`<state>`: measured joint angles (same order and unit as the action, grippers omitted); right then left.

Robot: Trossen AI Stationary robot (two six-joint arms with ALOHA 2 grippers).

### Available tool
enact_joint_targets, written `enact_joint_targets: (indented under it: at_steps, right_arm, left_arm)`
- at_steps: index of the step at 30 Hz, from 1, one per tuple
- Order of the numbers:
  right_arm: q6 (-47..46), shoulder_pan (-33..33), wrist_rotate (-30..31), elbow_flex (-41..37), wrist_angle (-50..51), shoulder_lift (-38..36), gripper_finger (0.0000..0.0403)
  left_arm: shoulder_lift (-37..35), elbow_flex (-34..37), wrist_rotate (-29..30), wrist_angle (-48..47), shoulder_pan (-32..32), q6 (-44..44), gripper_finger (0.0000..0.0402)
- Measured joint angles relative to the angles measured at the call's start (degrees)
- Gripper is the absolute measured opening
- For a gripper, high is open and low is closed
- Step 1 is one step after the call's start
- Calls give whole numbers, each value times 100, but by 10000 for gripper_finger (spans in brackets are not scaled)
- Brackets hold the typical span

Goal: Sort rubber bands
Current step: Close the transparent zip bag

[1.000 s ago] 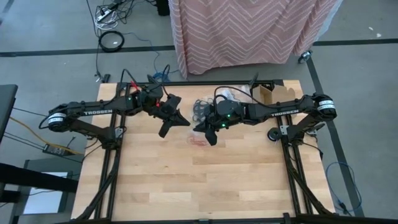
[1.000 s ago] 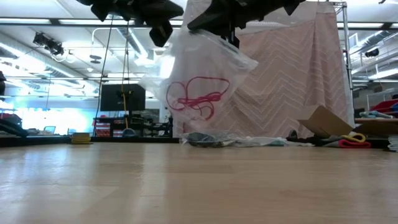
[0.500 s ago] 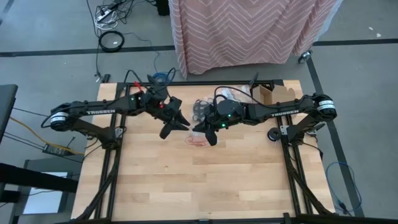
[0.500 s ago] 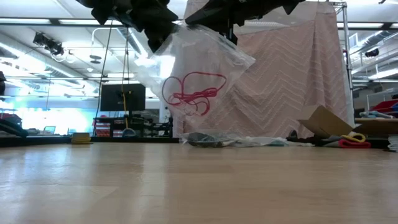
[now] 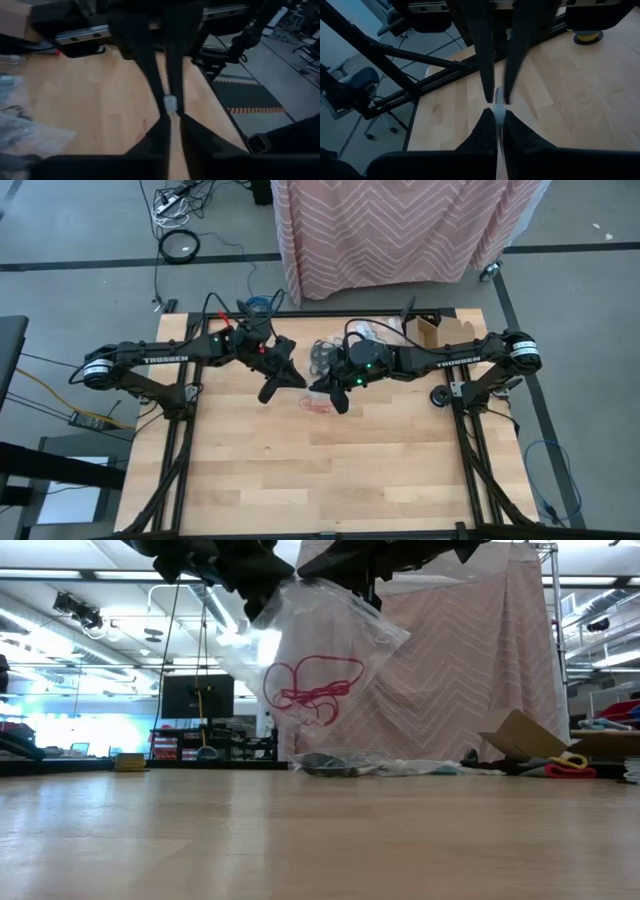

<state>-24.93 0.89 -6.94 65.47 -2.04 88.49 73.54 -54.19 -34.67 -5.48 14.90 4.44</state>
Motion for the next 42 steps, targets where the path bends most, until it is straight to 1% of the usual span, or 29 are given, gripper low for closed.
enact_joint_targets:
  at_steps: [3, 5, 13, 16, 21, 24, 31, 42]
  right_arm:
    - [0, 0, -26, 0, -4, -2, 0]
    - [0, 8, -35, 0, -2, -2, 0]
    - [-9, 15, -29, 0, -92, -2, 0]
    - [-39, 15, -28, 0, -111, -4, 0]
    - [-46, 13, -26, 7, -65, -28, 0]
    - [-46, 13, -20, 9, -22, -24, 0]
    - [-46, 9, -35, 7, 110, -11, 0]
    - [-46, 9, -61, 4, 109, -9, 0]
  left_arm:
    - [0, 0, -79, 2, 0, -95, 12]
    - [0, 0, -92, 10, 0, -98, 8]
    - [132, 0, -123, 34, -4, -122, 66]
    - [181, 0, -66, 198, -4, -99, 78]
    - [188, 9, 45, 469, -4, -83, 77]
    - [190, -28, 50, 329, 0, -81, 76]
    - [188, -46, -340, 278, 4, 210, 76]
    - [190, -50, -313, 313, 0, 232, 76]
